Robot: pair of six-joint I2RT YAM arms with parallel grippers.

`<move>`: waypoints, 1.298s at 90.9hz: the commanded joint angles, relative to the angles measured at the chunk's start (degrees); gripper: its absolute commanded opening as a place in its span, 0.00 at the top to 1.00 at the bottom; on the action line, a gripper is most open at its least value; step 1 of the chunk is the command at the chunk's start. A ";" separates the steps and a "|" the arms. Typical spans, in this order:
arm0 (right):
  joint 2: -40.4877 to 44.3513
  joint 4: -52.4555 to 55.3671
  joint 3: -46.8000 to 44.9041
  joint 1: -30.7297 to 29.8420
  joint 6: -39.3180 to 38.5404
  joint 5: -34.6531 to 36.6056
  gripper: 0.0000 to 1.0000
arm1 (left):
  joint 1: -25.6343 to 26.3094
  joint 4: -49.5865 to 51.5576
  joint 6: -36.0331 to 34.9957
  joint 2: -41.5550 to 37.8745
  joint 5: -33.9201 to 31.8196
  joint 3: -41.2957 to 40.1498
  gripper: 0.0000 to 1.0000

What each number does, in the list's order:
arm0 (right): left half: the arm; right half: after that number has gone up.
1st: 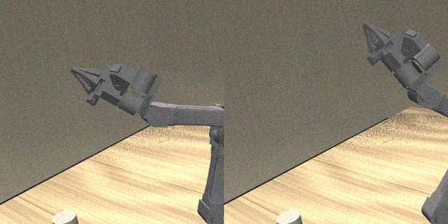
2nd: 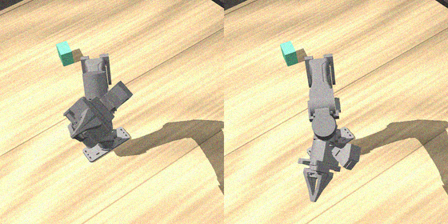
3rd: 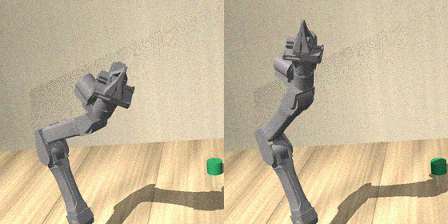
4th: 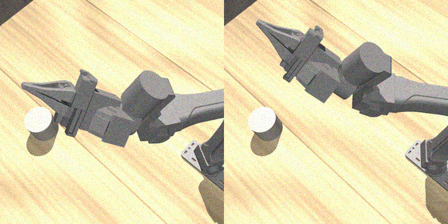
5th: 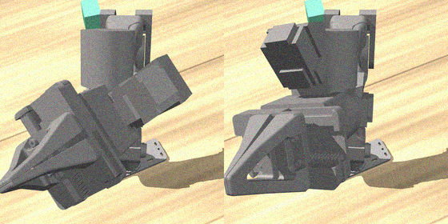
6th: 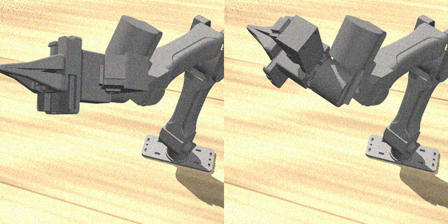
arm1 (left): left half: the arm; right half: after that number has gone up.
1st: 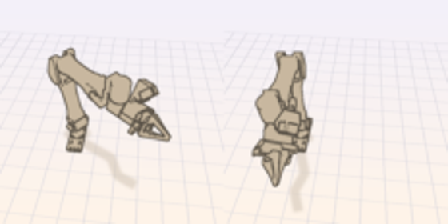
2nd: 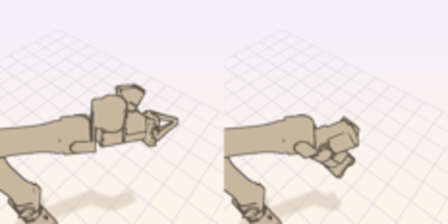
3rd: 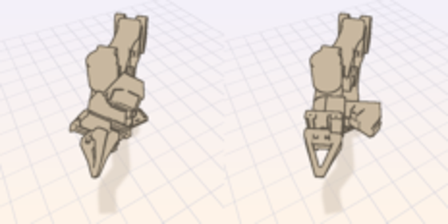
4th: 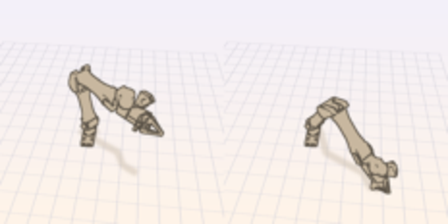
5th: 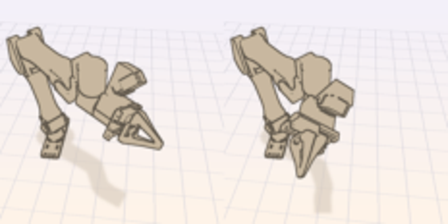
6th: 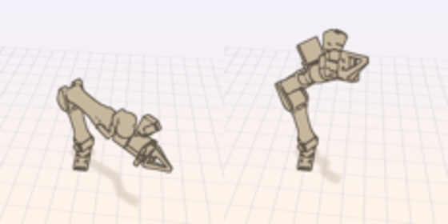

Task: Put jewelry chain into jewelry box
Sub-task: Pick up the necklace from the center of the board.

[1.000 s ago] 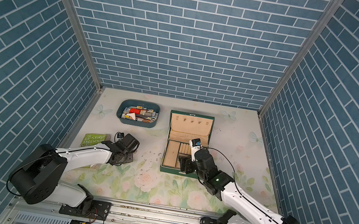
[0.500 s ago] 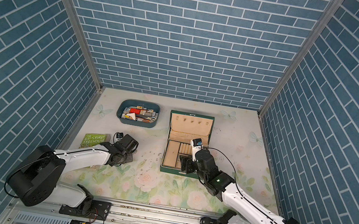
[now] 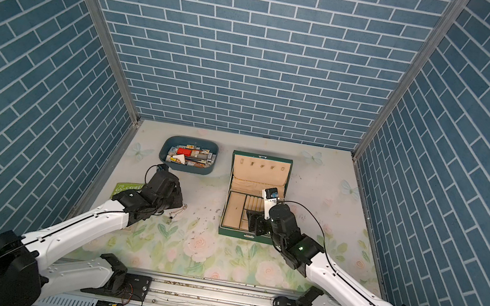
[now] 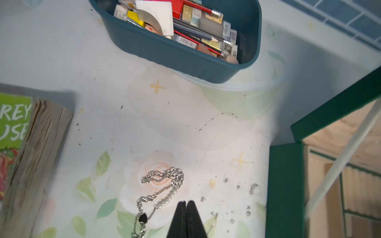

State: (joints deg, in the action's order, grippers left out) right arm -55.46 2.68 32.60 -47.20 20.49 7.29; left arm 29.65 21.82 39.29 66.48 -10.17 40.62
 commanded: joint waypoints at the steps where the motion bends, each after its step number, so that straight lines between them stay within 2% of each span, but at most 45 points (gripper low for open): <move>1: -0.70 1.61 2.17 -0.26 -1.71 -0.35 0.18 | 0.19 4.41 -5.23 6.28 3.41 0.68 0.39; 7: -1.00 2.27 2.65 -0.24 -2.13 -0.24 0.17 | 1.21 5.78 -7.25 10.16 2.84 1.93 0.29; 18: -1.22 3.32 3.54 -0.26 -3.10 0.37 0.17 | 3.93 9.84 -13.00 16.65 -0.46 6.70 0.27; 27: -1.83 3.40 4.03 -0.24 -3.52 0.70 0.17 | 5.16 12.83 -17.27 21.58 -4.35 10.37 0.31; 48: -3.00 2.94 3.98 -0.25 -3.96 0.33 0.17 | 5.25 13.63 -21.19 27.00 -5.24 13.06 0.45; 61: -2.75 3.11 4.01 -0.25 -4.19 0.38 0.17 | 5.26 13.18 -21.30 28.28 -4.35 13.13 0.52; 91: -2.25 2.87 3.57 -0.24 -4.02 0.18 0.17 | 3.56 11.72 -21.43 28.69 -1.32 12.23 0.52; 118: -1.83 3.21 3.87 -0.23 -3.89 0.16 0.17 | 2.23 11.14 -21.52 27.50 3.14 11.22 0.59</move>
State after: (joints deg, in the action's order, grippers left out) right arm -58.17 5.17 35.27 -47.20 17.89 7.29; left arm 32.51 32.64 18.13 94.83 -9.30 52.88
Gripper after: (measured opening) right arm 0.834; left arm 0.427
